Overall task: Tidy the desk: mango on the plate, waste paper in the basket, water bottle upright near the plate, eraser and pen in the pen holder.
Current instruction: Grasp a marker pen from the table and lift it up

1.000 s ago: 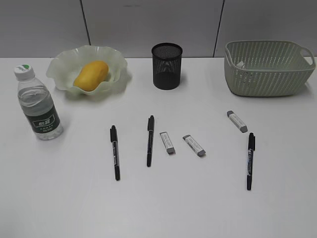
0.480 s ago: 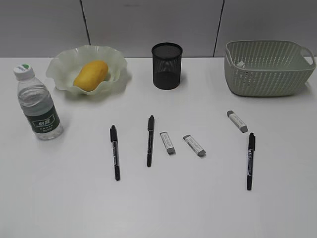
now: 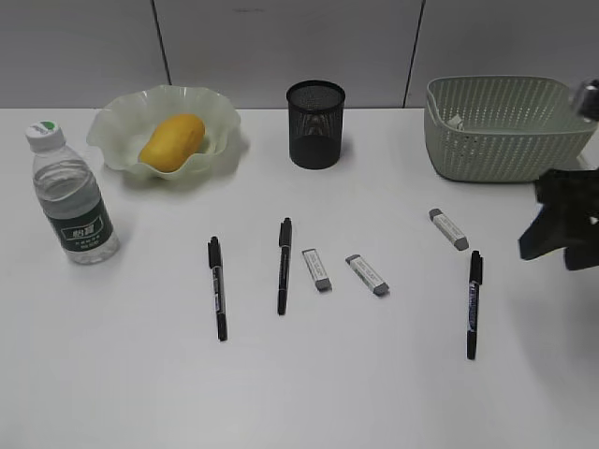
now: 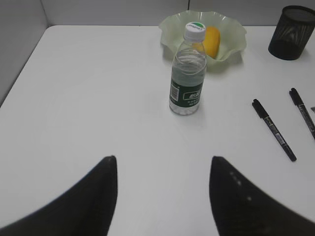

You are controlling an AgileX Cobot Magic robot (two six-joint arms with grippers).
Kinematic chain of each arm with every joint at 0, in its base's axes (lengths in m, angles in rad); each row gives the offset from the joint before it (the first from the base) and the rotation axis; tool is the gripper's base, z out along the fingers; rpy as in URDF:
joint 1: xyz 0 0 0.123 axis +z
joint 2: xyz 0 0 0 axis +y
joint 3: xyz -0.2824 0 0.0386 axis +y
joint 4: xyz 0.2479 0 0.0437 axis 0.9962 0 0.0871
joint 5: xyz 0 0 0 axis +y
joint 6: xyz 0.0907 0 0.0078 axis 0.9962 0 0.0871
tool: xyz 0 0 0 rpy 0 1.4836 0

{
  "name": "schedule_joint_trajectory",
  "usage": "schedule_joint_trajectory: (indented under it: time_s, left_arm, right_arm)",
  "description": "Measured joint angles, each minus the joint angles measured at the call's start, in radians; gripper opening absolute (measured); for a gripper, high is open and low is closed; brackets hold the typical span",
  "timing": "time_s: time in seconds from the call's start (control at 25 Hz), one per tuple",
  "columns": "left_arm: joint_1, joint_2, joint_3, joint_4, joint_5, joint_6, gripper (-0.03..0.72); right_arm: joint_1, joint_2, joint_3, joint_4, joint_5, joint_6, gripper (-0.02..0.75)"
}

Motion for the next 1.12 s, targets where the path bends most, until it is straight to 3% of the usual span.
schedule_joint_trajectory:
  time_s: [0.16, 0.44, 0.68, 0.96, 1.12]
  left_arm:
    - [0.0, 0.0, 0.0, -0.001, 0.0, 0.0, 0.435]
    - [0.0, 0.0, 0.0, -0.001, 0.0, 0.0, 0.435]
    - [0.0, 0.0, 0.0, -0.001, 0.0, 0.0, 0.435]
    - [0.0, 0.0, 0.0, -0.001, -0.001, 0.0, 0.435]
    - [0.0, 0.0, 0.0, -0.001, -0.001, 0.0, 0.435]
  right_arm:
    - [0.062, 0.247, -0.129, -0.007, 0.023, 0.096, 0.436]
    - [0.217, 0.487, -0.338, -0.285, 0.043, 0.422, 0.436]
    - [0.229, 0.589, -0.422, -0.366, 0.073, 0.525, 0.429]
    - [0.229, 0.643, -0.424, -0.399, 0.063, 0.54, 0.351]
    - [0.229, 0.654, -0.424, -0.407, 0.053, 0.541, 0.236]
